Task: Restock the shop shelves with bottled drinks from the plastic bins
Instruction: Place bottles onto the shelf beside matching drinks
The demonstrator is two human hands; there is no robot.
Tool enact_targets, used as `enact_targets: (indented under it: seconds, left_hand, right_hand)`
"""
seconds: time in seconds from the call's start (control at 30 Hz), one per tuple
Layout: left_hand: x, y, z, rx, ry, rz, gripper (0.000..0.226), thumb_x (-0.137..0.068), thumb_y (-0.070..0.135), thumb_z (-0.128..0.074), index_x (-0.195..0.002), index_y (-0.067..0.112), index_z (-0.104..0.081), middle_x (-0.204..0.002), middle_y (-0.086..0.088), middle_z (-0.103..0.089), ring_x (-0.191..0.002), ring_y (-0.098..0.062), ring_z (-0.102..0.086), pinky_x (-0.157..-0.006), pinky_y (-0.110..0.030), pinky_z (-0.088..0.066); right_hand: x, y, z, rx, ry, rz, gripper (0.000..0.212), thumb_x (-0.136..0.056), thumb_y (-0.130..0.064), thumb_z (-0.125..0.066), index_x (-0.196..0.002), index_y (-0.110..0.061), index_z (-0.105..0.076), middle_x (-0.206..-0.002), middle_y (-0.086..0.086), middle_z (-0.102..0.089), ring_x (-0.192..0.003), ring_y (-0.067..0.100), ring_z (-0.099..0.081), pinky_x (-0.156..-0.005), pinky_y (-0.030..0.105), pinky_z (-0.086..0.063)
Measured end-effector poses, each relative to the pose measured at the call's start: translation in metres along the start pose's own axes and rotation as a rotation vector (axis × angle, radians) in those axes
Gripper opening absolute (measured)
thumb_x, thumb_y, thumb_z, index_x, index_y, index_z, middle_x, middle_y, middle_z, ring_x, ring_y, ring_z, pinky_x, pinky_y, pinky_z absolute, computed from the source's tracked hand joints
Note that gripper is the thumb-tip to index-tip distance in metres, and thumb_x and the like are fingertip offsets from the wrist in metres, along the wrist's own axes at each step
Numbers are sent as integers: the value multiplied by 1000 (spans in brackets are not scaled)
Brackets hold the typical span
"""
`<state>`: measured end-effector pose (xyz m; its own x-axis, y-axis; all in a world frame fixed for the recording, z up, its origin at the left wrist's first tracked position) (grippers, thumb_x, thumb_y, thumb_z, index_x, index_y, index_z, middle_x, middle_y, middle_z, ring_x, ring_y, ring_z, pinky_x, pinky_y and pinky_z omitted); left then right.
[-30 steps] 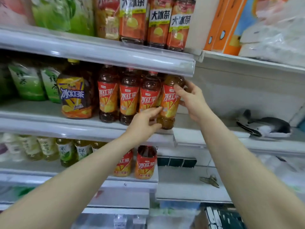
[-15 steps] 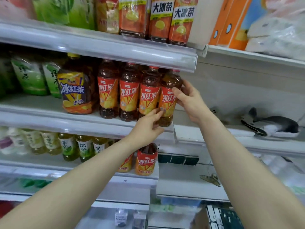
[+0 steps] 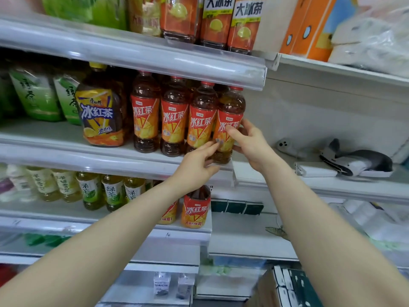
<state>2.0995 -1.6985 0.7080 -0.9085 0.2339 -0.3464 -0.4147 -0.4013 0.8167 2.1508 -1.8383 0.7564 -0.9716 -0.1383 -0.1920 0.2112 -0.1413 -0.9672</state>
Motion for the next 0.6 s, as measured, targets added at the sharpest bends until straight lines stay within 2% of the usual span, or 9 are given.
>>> enact_targets:
  seconds: [0.07, 0.17, 0.2, 0.3, 0.33, 0.43, 0.5, 0.6]
  left_hand:
    - [1, 0, 1, 9, -11, 0, 66, -92, 3, -62, -151, 14, -35, -159, -3, -29, -143, -13, -32, -112, -22, -37]
    - [5, 0, 6, 17, 2, -8, 64, -91, 4, -64, -149, 13, -39, -155, -5, -37, -140, -16, -39, -113, -30, -39]
    - [6, -1, 8, 30, 16, -9, 63, -91, 5, -64, -148, 14, -40, -152, -4, -41, -138, -15, -42, -111, -27, -41]
    - [16, 1, 19, 50, 61, 8, 57, -92, 7, -64, -145, 17, -46, -141, -1, -52, -126, -10, -51, -92, -4, -43]
    - [19, 1, 24, 58, 72, 13, 56, -92, 8, -65, -144, 17, -47, -138, -1, -54, -123, -9, -53, -90, -5, -44]
    - [35, 3, 39, 90, 84, 46, 53, -92, 12, -65, -143, 19, -49, -134, 1, -58, -120, -9, -56, -100, -23, -47]
    - [48, 2, 49, 112, 83, 66, 53, -93, 13, -64, -143, 20, -49, -130, 3, -60, -118, -9, -57, -99, -26, -47]
    - [70, -3, 67, 129, 107, 64, 48, -93, 15, -65, -139, 22, -53, -121, 5, -64, -111, -7, -61, -96, -25, -50]
  right_hand:
    - [2, 1, -1, 1, 16, -9, 35, -99, -26, -63, -133, -21, -56, -118, -2, -70, -104, 12, -69, -80, 24, -56]
    - [7, 6, -2, 14, 58, -30, 42, -98, -27, -64, -139, -21, -53, -124, 0, -67, -113, 15, -66, -92, 31, -54]
    - [10, 8, -1, 18, 78, -31, 45, -98, -26, -64, -141, -20, -51, -126, 1, -66, -116, 16, -64, -93, 31, -54]
    - [27, 8, 0, 89, 183, -39, 55, -98, -27, -64, -148, -18, -43, -133, 3, -60, -121, 18, -58, -88, 27, -51]
    - [34, 8, 0, 111, 233, -44, 58, -97, -28, -65, -149, -17, -42, -135, 3, -58, -121, 18, -57, -92, 30, -51]
    - [57, 3, -3, 138, 379, -46, 55, -95, -28, -68, -144, -17, -47, -130, 0, -59, -117, 16, -58, -99, 35, -51]
    - [73, -1, -14, 145, 422, -25, 46, -95, -24, -68, -137, -17, -53, -118, -4, -63, -109, 13, -61, -93, 32, -52]
    - [96, -5, -43, 182, 396, 9, 34, -95, -18, -68, -128, -17, -60, -106, -8, -65, -99, 6, -62, -84, 22, -51]
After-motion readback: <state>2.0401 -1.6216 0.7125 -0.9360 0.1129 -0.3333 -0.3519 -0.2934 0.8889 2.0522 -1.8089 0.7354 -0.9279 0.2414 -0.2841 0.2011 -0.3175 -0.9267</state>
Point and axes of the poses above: each hand's wrist, its own x-axis away from the middle knuckle, its own z-axis out of the back of the hand, y = z × x, the point moved 6 cm from there along -x, towards the middle knuckle
